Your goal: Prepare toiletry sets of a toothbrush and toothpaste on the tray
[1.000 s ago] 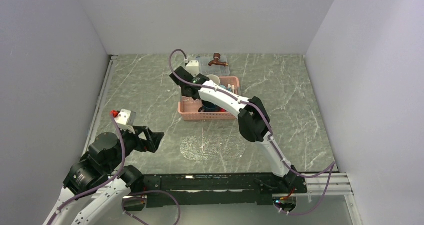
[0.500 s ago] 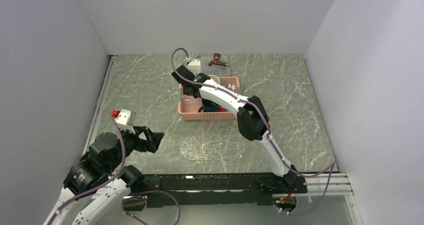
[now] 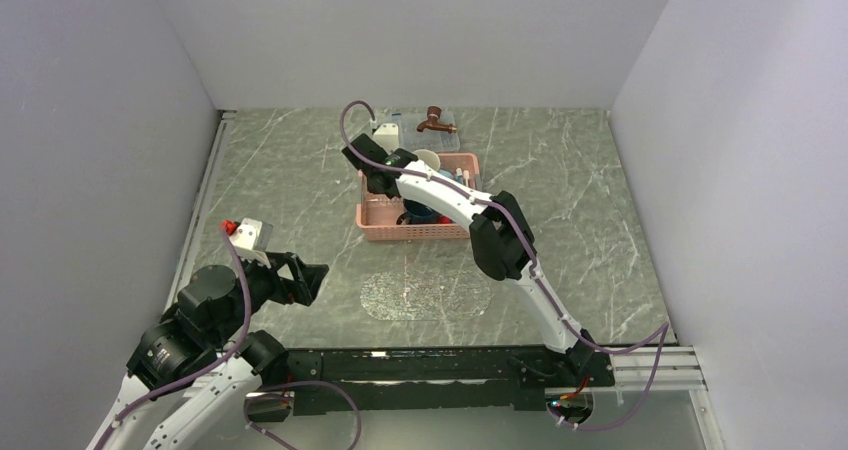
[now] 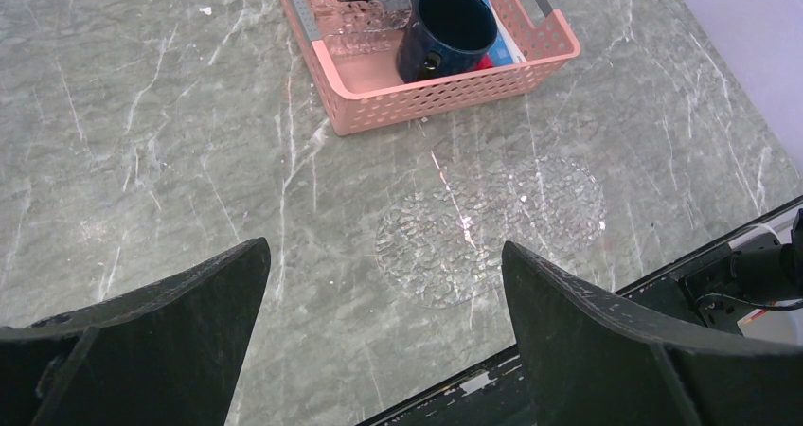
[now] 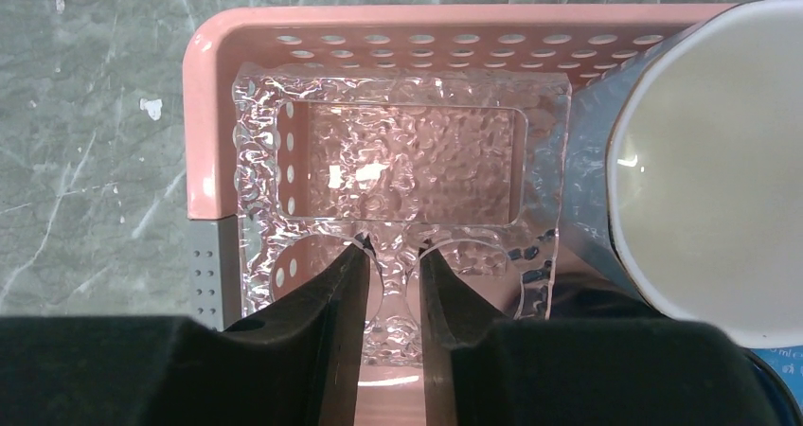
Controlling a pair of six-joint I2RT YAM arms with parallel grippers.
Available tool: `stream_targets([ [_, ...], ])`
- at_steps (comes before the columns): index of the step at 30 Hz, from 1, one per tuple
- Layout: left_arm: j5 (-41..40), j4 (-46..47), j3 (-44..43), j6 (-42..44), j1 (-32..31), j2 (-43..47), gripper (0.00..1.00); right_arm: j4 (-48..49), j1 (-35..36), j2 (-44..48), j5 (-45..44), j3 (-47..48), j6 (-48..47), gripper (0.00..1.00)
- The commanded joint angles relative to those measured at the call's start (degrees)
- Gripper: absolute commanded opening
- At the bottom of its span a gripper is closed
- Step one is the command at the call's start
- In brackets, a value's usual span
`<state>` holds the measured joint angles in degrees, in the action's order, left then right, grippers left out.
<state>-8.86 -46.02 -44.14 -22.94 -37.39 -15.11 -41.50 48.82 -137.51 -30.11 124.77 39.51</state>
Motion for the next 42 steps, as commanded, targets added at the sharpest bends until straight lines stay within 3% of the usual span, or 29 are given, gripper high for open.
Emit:
stream_targets([
  [1,-0.35,1.81,-0.07,1.13,-0.22,-0.71,0.99,2.19,0.14,1.25,0.01,2.03,-0.54,0.19],
  [3,-0.32,1.77,-0.14,1.14,-0.18,-0.79,0.99,2.35,0.12,1.64,-0.04,2.16,-0.73,0.13],
  [5,-0.33,1.81,-0.07,1.14,-0.22,-0.93,0.99,2.72,0.28,2.21,-0.16,2.22,-1.41,0.0],
  [34,-1.42,1.46,-0.24,0.81,-0.18,-1.15,0.99,2.06,3.34,13.81,-7.73,4.49,-7.57,0.0],
  [42,-2.07,1.28,-0.29,0.62,-0.21,-1.41,0.99,2.31,6.28,23.36,-10.84,-5.15,-5.82,0.0],
])
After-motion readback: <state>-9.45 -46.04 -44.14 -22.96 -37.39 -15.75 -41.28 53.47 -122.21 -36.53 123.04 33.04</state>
